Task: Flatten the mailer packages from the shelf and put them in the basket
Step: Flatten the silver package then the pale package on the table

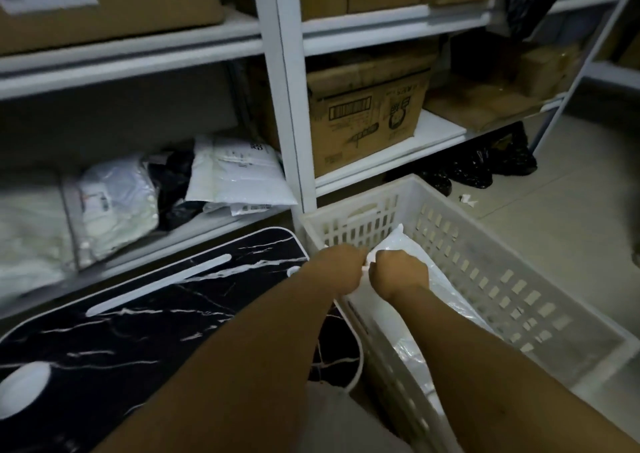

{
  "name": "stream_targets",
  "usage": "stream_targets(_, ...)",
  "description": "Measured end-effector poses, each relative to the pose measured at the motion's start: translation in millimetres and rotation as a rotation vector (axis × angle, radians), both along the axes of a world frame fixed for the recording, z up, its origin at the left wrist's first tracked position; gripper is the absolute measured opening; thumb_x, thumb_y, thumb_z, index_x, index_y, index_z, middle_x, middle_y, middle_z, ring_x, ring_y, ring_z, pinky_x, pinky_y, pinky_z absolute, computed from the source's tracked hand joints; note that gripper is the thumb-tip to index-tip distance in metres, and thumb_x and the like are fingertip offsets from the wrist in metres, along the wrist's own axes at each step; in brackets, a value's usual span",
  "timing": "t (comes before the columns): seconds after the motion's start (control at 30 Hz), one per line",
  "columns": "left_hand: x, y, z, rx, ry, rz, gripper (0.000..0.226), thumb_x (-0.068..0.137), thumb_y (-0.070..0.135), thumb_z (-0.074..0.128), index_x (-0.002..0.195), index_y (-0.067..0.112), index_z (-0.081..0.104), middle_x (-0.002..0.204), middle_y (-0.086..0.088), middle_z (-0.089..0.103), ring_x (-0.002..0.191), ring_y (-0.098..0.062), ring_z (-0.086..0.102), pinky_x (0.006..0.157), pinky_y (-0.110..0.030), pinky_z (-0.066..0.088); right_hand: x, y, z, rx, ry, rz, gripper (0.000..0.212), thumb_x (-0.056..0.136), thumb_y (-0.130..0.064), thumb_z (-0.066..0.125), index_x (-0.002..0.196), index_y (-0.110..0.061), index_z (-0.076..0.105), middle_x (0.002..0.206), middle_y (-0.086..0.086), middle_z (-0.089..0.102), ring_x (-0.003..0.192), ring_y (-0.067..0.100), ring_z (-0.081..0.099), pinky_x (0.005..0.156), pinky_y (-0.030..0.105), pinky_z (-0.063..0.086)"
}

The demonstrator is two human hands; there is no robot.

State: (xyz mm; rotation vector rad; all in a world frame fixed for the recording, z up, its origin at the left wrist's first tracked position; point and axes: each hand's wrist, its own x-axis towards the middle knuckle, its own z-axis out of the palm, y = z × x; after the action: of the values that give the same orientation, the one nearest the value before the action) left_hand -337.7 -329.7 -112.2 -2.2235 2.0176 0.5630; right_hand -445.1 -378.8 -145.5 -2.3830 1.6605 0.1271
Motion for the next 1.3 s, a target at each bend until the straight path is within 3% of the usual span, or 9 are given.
stream_targets(0.07, 14.9, 21.4, 18.0, -0.044, -0.022, 0.032, 0.034, 0.097, 0.017, 0.048, 0.131, 0.014, 0.047, 0.130, -0.011, 0.053, 0.116, -0.028, 0.052, 0.096, -0.037, 0.043, 11.9, 10.7, 19.9, -0.033, 0.036, 0.073, 0.032, 0.098, -0.018, 0.046, 0.127, -0.012, 0.058, 0.122, 0.008, 0.064, 0.111, 0.025, 0.060, 0.099, 0.035, 0.043)
stream_targets(0.17, 47.7, 60.1, 41.8, -0.073, -0.066, 0.111, 0.037, 0.097, 0.017, 0.048, 0.133, 0.011, 0.044, 0.129, -0.013, 0.053, 0.114, -0.029, 0.053, 0.092, -0.038, 0.044, 39.0, 35.0, 49.0, -0.100, 0.005, 0.182, 0.024, 0.096, -0.018, 0.045, 0.109, -0.012, 0.064, 0.113, 0.010, 0.066, 0.102, 0.028, 0.063, 0.084, 0.034, 0.047)
stream_targets(0.53, 189.0, 222.5, 74.3, -0.088, -0.106, 0.503, 0.037, 0.101, 0.027, 0.042, 0.135, 0.012, 0.042, 0.137, -0.015, 0.049, 0.122, -0.031, 0.049, 0.096, -0.037, 0.040, 193.5, 158.5, 97.4, -0.200, -0.048, 0.634, 0.027, 0.096, -0.025, 0.045, 0.112, -0.016, 0.064, 0.118, 0.011, 0.064, 0.107, 0.031, 0.060, 0.083, 0.034, 0.047)
stream_targets(0.73, 271.0, 318.3, 66.5, -0.095, -0.121, 0.750, 0.032, 0.098, 0.021, 0.044, 0.128, 0.009, 0.045, 0.133, -0.016, 0.052, 0.120, -0.032, 0.050, 0.095, -0.037, 0.041, 284.5, 241.0, 86.5, -0.197, -0.114, 0.866, 0.027, 0.094, -0.020, 0.046, 0.114, -0.012, 0.063, 0.118, 0.012, 0.062, 0.105, 0.031, 0.059, 0.083, 0.036, 0.047)
stream_targets(0.97, 353.9, 383.8, 61.0, -0.143, -0.169, 0.991, 0.032, 0.097, 0.018, 0.046, 0.126, 0.003, 0.041, 0.129, -0.021, 0.053, 0.117, -0.036, 0.051, 0.092, -0.041, 0.043, 374.6, 287.6, 74.8, -0.196, -0.200, 1.004, 0.033, 0.094, -0.016, 0.047, 0.125, -0.013, 0.057, 0.124, 0.012, 0.046, 0.108, 0.031, 0.051, 0.087, 0.038, 0.044)
stream_targets(1.17, 384.4, 381.4, 28.5, -0.141, -0.158, 0.988, 0.032, 0.096, 0.014, 0.043, 0.126, 0.004, 0.041, 0.130, -0.019, 0.050, 0.117, -0.035, 0.051, 0.093, -0.041, 0.042, 420.1, 288.5, 43.0, -0.297, 0.139, 1.016, 0.042, 0.089, -0.025, 0.057, 0.131, -0.032, 0.057, 0.157, 0.011, 0.003, 0.137, 0.033, 0.018, 0.106, 0.051, 0.031)
stream_targets(1.23, 385.6, 375.3, 18.3, -0.211, -0.168, 1.035, 0.033, 0.093, 0.009, 0.043, 0.126, 0.005, 0.042, 0.128, -0.017, 0.046, 0.116, -0.036, 0.051, 0.091, -0.041, 0.043, 421.6, 282.9, 31.4, -0.311, 0.126, 1.011, 0.039, 0.089, -0.026, 0.056, 0.128, -0.033, 0.059, 0.157, 0.013, 0.002, 0.140, 0.033, 0.015, 0.109, 0.053, 0.027)
stream_targets(1.3, 394.5, 373.5, 17.3, -0.407, -0.182, 1.176, 0.034, 0.091, 0.005, 0.042, 0.125, 0.005, 0.042, 0.126, -0.019, 0.042, 0.111, -0.039, 0.050, 0.089, -0.044, 0.043, 424.2, 279.3, 21.9, -0.338, 0.014, 1.031, 0.038, 0.089, -0.022, 0.054, 0.126, -0.029, 0.060, 0.153, 0.013, 0.015, 0.135, 0.032, 0.025, 0.105, 0.050, 0.031)
